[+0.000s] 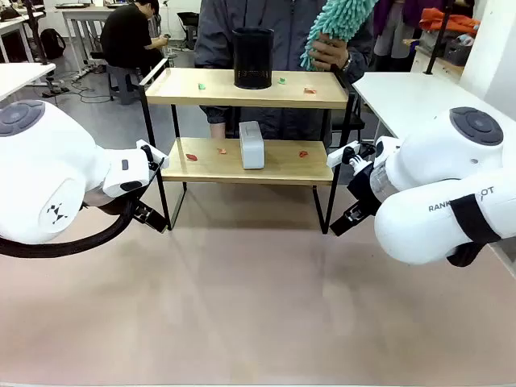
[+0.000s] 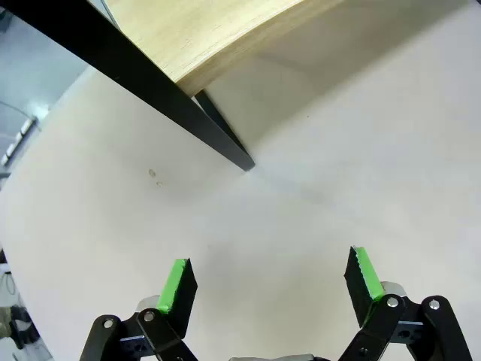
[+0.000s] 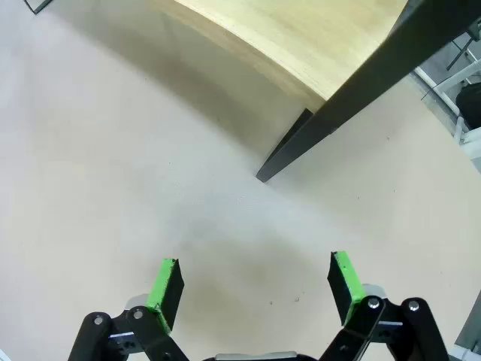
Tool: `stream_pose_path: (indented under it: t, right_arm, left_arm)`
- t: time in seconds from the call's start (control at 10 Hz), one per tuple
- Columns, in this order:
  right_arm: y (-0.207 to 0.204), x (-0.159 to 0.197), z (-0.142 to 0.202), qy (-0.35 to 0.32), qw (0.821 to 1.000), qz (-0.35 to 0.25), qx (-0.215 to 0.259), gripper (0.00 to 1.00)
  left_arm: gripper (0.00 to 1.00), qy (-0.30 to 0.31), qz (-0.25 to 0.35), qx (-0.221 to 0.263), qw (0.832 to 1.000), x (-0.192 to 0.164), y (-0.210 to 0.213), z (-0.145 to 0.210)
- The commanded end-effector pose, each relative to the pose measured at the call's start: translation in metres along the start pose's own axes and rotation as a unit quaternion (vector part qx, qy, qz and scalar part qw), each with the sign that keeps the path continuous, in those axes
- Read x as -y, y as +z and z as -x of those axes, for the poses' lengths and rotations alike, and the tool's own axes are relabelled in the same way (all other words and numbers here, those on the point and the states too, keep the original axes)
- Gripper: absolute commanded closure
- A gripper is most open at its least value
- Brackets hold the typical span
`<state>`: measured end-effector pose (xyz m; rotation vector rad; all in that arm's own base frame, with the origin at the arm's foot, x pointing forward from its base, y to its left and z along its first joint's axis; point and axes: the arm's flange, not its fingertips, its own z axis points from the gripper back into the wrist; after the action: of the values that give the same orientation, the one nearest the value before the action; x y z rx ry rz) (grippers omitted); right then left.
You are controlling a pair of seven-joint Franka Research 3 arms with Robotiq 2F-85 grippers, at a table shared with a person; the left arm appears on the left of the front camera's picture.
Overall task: Clean the shelf.
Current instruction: Pick up the Duster from the human.
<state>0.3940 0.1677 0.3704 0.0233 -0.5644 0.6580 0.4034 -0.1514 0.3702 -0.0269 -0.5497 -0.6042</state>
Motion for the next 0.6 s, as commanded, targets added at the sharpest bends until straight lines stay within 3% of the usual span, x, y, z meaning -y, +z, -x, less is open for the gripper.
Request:
stream_pose_path:
  t: [0.0,0.5]
  right_arm:
    - [0.0,0.0,-0.0001,0.0,1.0,0.0,0.0,0.0]
    - [0.0,0.0,-0.0001,0.0,1.0,0.0,0.0,0.0]
  left_arm:
    - [0.0,0.0,0.0,0.0,1.0,0.0,0.0001,0.0]
    - [0.0,0.0,0.0,0.0,1.0,0.0,0.0001,0.0]
